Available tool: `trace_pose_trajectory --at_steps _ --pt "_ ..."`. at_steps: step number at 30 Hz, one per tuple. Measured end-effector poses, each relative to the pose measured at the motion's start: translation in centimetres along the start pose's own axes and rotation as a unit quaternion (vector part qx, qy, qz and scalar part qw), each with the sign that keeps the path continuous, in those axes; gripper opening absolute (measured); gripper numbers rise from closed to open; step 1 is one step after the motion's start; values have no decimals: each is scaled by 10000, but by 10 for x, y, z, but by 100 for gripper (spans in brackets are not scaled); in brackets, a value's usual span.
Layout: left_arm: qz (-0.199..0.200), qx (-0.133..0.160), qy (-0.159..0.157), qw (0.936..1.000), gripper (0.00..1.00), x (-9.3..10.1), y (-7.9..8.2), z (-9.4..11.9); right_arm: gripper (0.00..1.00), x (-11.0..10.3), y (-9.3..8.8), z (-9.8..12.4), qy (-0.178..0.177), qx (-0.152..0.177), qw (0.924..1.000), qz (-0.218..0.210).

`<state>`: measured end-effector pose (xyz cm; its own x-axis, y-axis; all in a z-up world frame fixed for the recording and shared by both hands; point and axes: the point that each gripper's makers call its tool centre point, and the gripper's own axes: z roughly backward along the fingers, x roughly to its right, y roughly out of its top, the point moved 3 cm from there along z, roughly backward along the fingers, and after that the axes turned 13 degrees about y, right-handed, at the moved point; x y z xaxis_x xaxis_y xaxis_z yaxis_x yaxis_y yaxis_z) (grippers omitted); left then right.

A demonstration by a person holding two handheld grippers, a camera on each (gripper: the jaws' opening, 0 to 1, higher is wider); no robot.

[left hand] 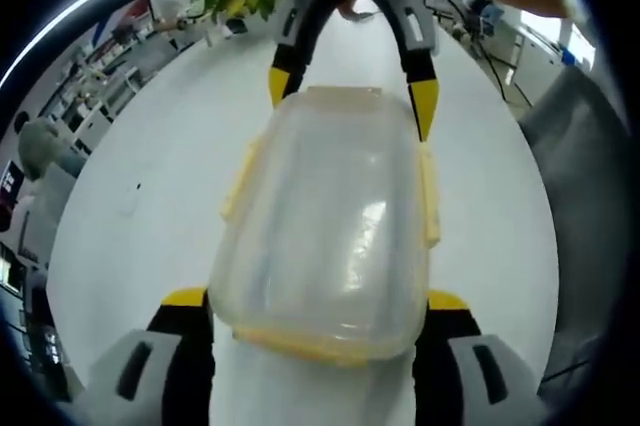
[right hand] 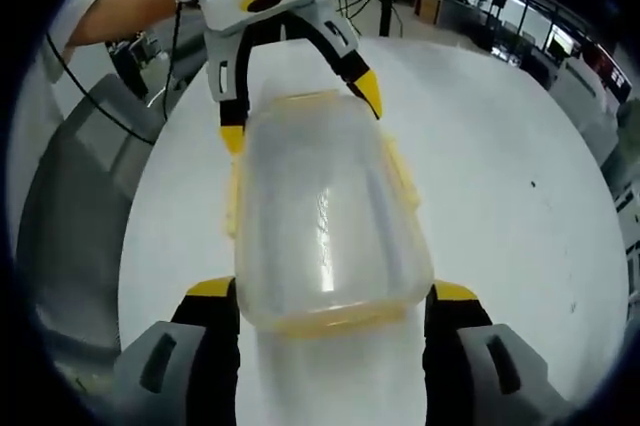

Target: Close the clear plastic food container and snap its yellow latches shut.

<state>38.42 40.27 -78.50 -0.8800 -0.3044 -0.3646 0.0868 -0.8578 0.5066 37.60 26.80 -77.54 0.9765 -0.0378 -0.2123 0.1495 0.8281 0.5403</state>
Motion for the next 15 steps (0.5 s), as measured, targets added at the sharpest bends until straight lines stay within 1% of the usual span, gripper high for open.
trace_pose_trajectory --at_steps 15 --pt "79 61 59 9999 80 -48 2 -22 71 53 11 9 -99 96 9999 42"
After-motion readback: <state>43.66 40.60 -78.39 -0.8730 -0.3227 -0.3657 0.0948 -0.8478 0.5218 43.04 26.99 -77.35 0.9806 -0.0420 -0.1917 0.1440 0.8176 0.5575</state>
